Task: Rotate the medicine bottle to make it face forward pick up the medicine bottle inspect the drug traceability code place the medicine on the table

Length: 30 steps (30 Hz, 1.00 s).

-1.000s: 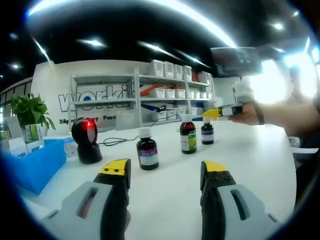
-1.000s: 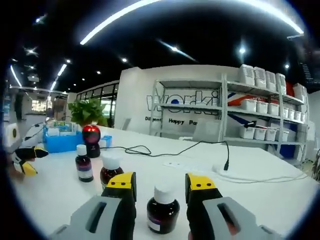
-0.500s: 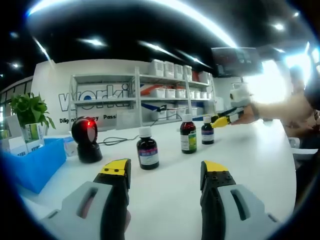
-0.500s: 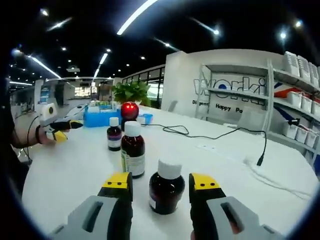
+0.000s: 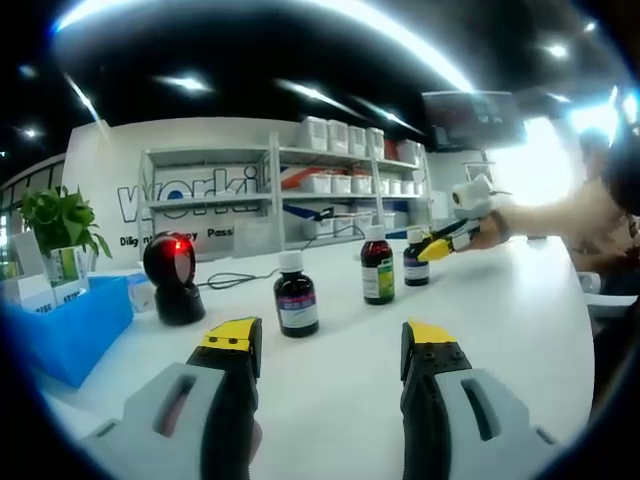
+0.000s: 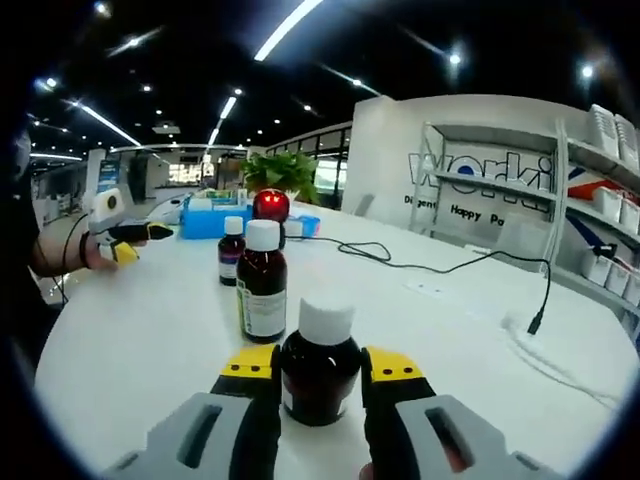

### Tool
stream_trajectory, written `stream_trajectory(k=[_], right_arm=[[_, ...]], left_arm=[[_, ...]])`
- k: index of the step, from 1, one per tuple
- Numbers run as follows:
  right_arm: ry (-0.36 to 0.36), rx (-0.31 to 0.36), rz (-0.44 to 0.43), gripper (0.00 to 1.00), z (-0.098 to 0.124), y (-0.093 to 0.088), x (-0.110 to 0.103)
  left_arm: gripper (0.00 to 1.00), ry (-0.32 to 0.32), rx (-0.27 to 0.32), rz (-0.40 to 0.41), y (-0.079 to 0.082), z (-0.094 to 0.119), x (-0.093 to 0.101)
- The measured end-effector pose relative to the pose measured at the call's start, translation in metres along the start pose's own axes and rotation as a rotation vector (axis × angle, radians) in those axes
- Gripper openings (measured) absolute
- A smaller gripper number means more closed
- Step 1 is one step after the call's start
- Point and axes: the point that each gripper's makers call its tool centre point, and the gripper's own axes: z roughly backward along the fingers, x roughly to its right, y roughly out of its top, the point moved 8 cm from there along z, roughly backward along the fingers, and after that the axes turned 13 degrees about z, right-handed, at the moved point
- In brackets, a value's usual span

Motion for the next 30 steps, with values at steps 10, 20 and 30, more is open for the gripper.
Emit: stream_trajectory(k=[10,20,30], right_arm=[[-0.145,-0.065,-0.029,0.27,0.003,0.011,-0.020],[-0.281,-0.119,-0.072,0.26,0.000,0.014,-0.031],[-0.485,-0.152,-0.137,0.26,-0.005,0.013,-0.035]], left_arm=[[0.48,-0.001,0.002,-0.002,0.000,0.000,0.000],[0.48,-0.001,0.005,-0.002,0.001,0.000,-0.001],[0.48,-0.002,0.007,-0.003,0.000,0.000,0.000]])
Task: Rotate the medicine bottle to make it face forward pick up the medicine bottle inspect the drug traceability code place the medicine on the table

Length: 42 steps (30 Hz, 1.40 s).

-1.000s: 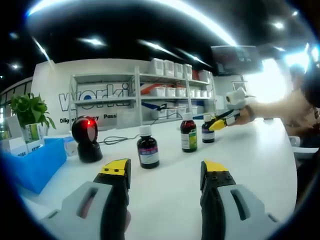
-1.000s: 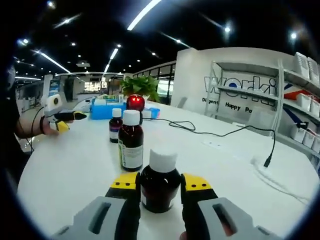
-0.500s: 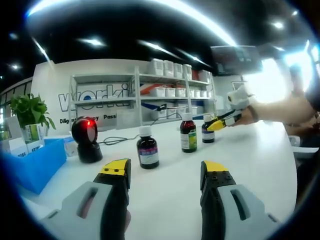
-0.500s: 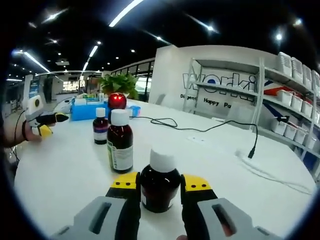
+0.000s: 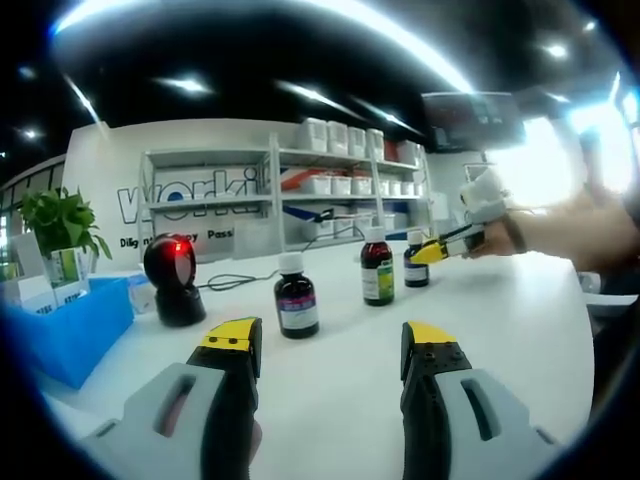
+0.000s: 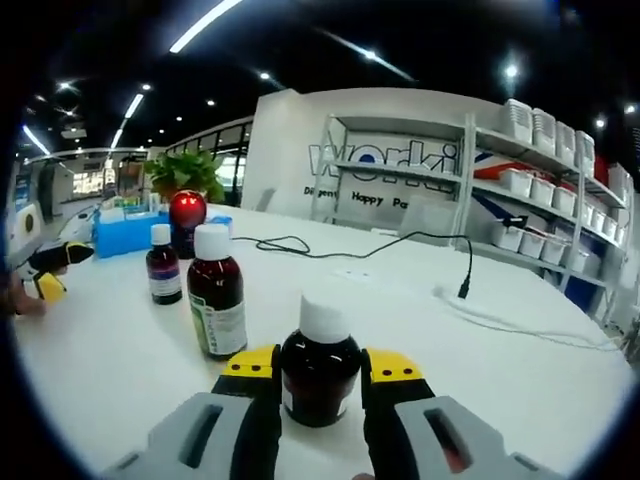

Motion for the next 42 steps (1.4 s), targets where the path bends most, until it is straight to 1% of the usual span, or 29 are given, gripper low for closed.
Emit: stream_trajectory(k=[1,4,7,8,9,13,17,20,26,28,29,30,31,32,33,34,35,36,38,39,41,42], right_arm=[[-0.032,-0.006,-0.030,0.26,-0.001,0.000,0.000],[-0.093,-0.015,-0.025,0.26,-0.006,0.002,-0.004],[-0.178,-0.040,-0.040,0.26,-0.003,0.003,-0.013],[-0.194,-0.044,-0.033,0.26,-0.002,0.003,-0.015],[-0.214,-0.046,-0.046,0.26,0.000,0.003,-0.019],[-0.300,-0.058,-0.050,0.26,-0.001,0.002,-0.024],[-0.332,-0.066,-0.056,0.27,-0.003,0.003,-0.027],[-0.337,-0.064,-0.063,0.27,-0.003,0.003,-0.027],[-0.325,-0.056,-0.070,0.27,-0.001,0.002,-0.028],[-0.313,-0.047,-0.063,0.28,0.000,0.000,-0.026],[-0.299,-0.051,-0.073,0.30,-0.001,-0.002,-0.026],[-0.274,-0.033,-0.105,0.38,-0.002,-0.002,-0.028],[-0.275,0.029,-0.172,0.54,-0.001,0.001,-0.029],[-0.252,0.033,-0.173,0.61,0.000,0.000,-0.029],[-0.253,0.022,-0.145,0.58,0.003,-0.002,-0.027],[-0.254,0.020,-0.134,0.51,0.005,-0.003,-0.026],[-0.245,0.020,-0.105,0.49,0.007,-0.004,-0.024],[-0.220,0.028,-0.081,0.48,0.008,-0.004,-0.021],[-0.144,0.038,-0.071,0.49,0.009,-0.006,-0.013],[-0.118,0.056,-0.073,0.48,0.010,-0.007,-0.007],[-0.025,0.093,-0.045,0.46,0.016,-0.005,-0.003],[-0.004,0.100,-0.052,0.46,0.016,-0.005,0.001]], left_arm=[[0.48,0.000,0.001,0.000,0.000,0.000,0.000],[0.48,0.001,0.002,0.000,0.000,0.000,0.000],[0.48,0.001,0.004,0.001,0.000,0.000,0.001],[0.48,0.000,0.005,0.001,0.001,0.000,0.001],[0.48,0.000,0.005,0.001,0.001,0.001,0.001],[0.48,-0.002,0.005,0.002,0.001,0.001,0.000],[0.48,-0.007,0.005,0.002,0.000,0.001,0.000],[0.48,-0.010,0.006,0.001,0.000,0.001,0.001],[0.48,-0.009,0.007,0.002,0.001,0.001,0.001],[0.48,-0.007,0.007,0.002,0.001,0.001,0.001],[0.48,-0.007,0.007,0.000,0.001,0.001,0.001],[0.48,-0.007,0.007,0.000,0.001,0.001,0.001],[0.48,-0.006,0.007,0.001,0.001,0.001,0.001],[0.48,-0.005,0.006,0.001,0.001,0.001,0.001],[0.48,-0.004,0.006,0.002,0.001,0.001,0.001],[0.48,-0.004,0.005,0.003,0.001,0.001,0.001],[0.48,-0.005,0.003,0.002,0.000,0.001,0.001],[0.48,-0.005,0.002,0.001,0.000,0.001,0.001],[0.48,-0.005,0.001,0.000,0.000,0.001,0.001],[0.48,-0.005,0.001,0.000,0.000,0.001,0.001],[0.48,-0.004,0.001,0.000,0.000,0.001,0.000],[0.48,-0.004,0.001,0.000,0.000,0.001,0.001]])
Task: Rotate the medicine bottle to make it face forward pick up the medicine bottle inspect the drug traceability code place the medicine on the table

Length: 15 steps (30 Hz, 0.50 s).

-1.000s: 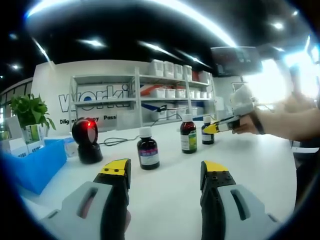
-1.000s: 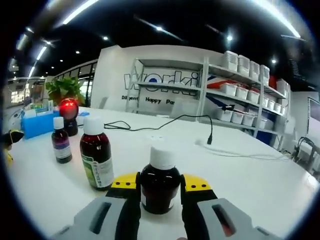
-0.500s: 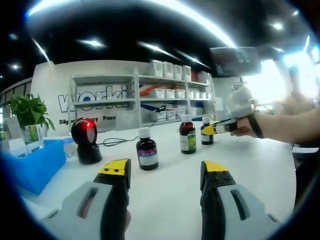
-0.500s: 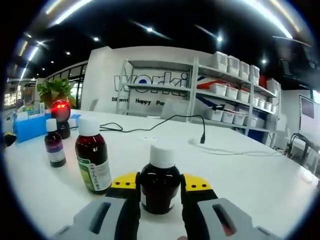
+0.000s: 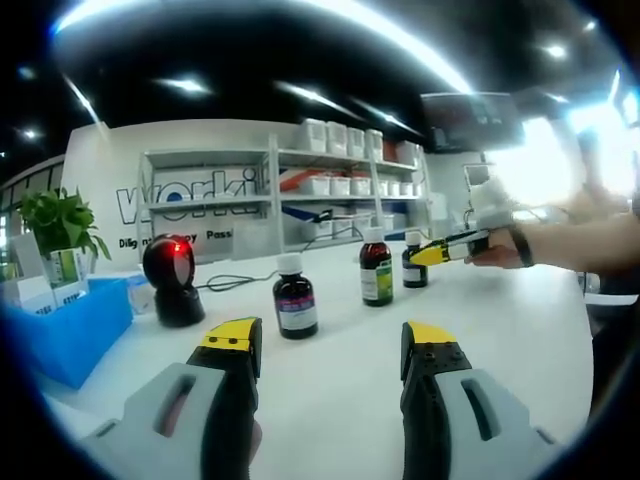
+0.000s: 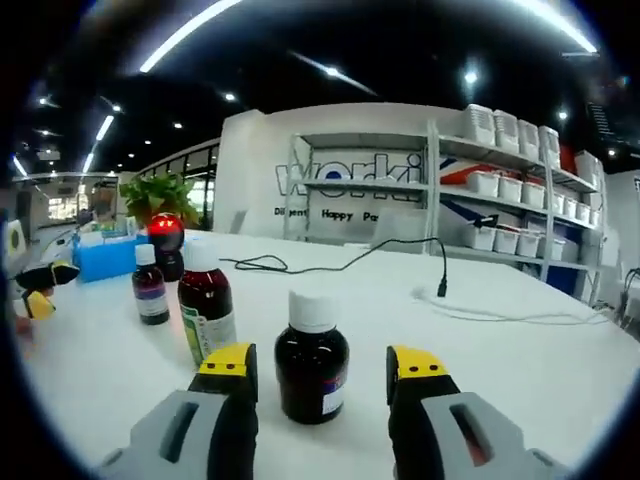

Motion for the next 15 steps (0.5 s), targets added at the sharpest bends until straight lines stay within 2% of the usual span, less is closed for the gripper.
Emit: stream_trajectory(k=[3,5,7,8,11,15], right_arm=[[0.091,-0.030,0.044,0.46,0.003,-0.001,0.014],[0.165,0.003,0.056,0.44,0.007,0.002,0.015],[0.203,0.015,0.043,0.44,0.008,0.003,0.018],[0.256,0.040,0.055,0.44,0.006,0.005,0.018],[0.320,0.054,0.093,0.43,0.002,0.005,0.022],[0.394,0.021,0.145,0.43,-0.002,0.001,0.026]], left_arm=[[0.48,0.001,0.000,0.000,0.000,0.000,-0.001],[0.48,0.002,0.000,0.000,0.000,0.000,-0.001],[0.48,0.003,-0.001,0.000,0.000,0.000,0.000],[0.48,0.004,-0.002,-0.001,0.000,0.000,0.000],[0.48,0.003,-0.006,-0.002,-0.001,-0.001,0.000],[0.48,0.003,-0.009,-0.002,-0.001,-0.001,0.000]])
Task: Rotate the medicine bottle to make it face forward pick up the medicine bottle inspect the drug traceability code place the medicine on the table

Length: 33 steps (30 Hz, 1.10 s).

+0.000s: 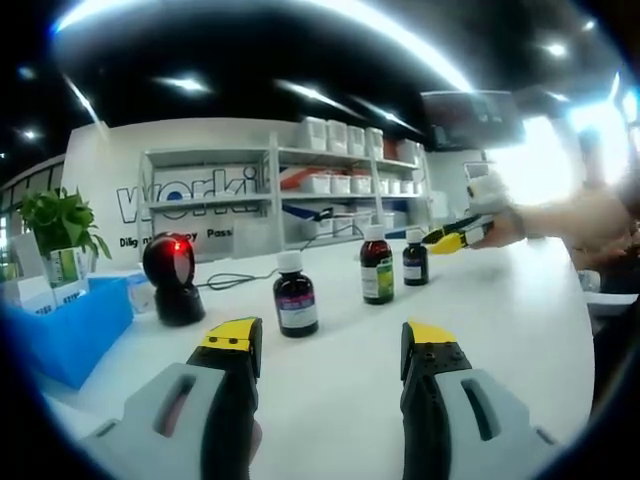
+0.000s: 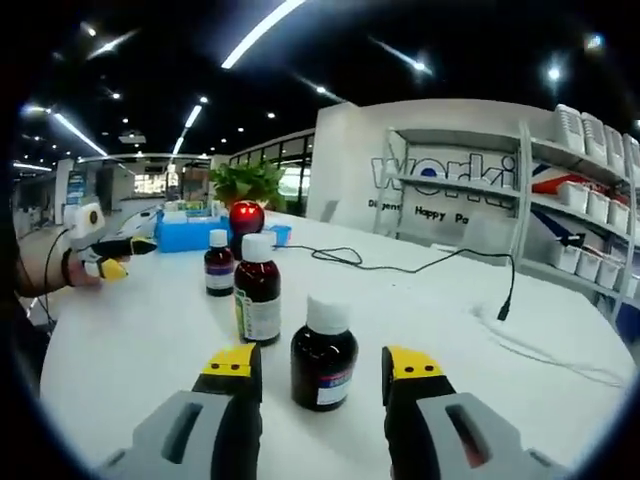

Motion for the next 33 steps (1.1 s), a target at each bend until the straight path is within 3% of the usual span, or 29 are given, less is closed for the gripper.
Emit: stream_trajectory(k=[6,9,14,17,25,33], right_arm=[[0.114,0.066,-0.021,0.43,-0.010,0.005,0.002],[0.125,0.044,0.039,0.38,-0.015,0.004,0.004],[0.167,0.037,0.012,0.34,-0.020,-0.002,0.002],[0.165,0.041,-0.005,0.27,-0.021,-0.004,0.007],[0.157,0.024,-0.015,0.26,-0.022,-0.006,0.013],[0.076,-0.025,-0.035,0.26,-0.022,-0.004,0.010]], left_arm=[[0.48,0.003,-0.003,-0.002,0.000,0.000,0.000],[0.48,0.005,-0.003,0.000,0.000,0.000,0.000],[0.48,0.003,-0.006,0.001,0.000,0.000,0.000],[0.48,0.002,-0.007,-0.001,0.000,-0.001,0.000],[0.48,0.003,-0.005,-0.003,0.000,0.000,0.000],[0.48,0.003,-0.005,-0.006,0.000,0.000,0.001]])
